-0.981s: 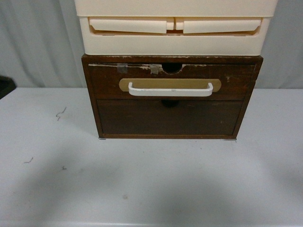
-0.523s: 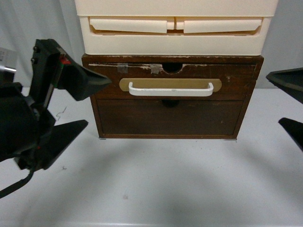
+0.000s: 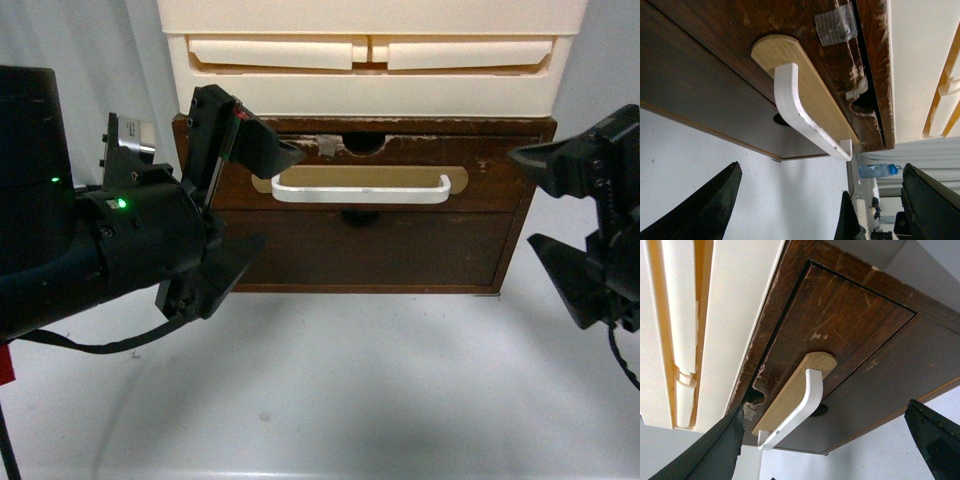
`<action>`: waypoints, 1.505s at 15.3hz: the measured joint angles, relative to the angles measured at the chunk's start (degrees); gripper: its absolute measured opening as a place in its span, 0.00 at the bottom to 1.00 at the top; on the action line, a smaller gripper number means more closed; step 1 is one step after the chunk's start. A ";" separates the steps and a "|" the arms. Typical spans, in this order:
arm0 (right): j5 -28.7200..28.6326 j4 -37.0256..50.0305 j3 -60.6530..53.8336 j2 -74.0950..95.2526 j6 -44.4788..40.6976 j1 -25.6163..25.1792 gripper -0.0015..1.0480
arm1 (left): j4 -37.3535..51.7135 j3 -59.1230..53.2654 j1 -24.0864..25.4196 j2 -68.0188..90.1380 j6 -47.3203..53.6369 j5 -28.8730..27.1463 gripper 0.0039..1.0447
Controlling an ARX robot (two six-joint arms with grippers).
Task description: Open drawer
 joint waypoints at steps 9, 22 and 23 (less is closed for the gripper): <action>1.11 -4.26 16.33 10.23 5.22 6.29 0.94 | -2.12 11.04 2.49 9.03 -0.96 1.70 0.94; 2.47 -6.62 21.09 14.71 10.45 8.52 0.19 | -1.49 12.90 2.73 11.26 -4.11 2.05 0.14; 2.32 -6.56 21.07 14.71 12.28 8.52 0.18 | -1.49 12.85 2.75 11.26 -5.14 2.25 0.14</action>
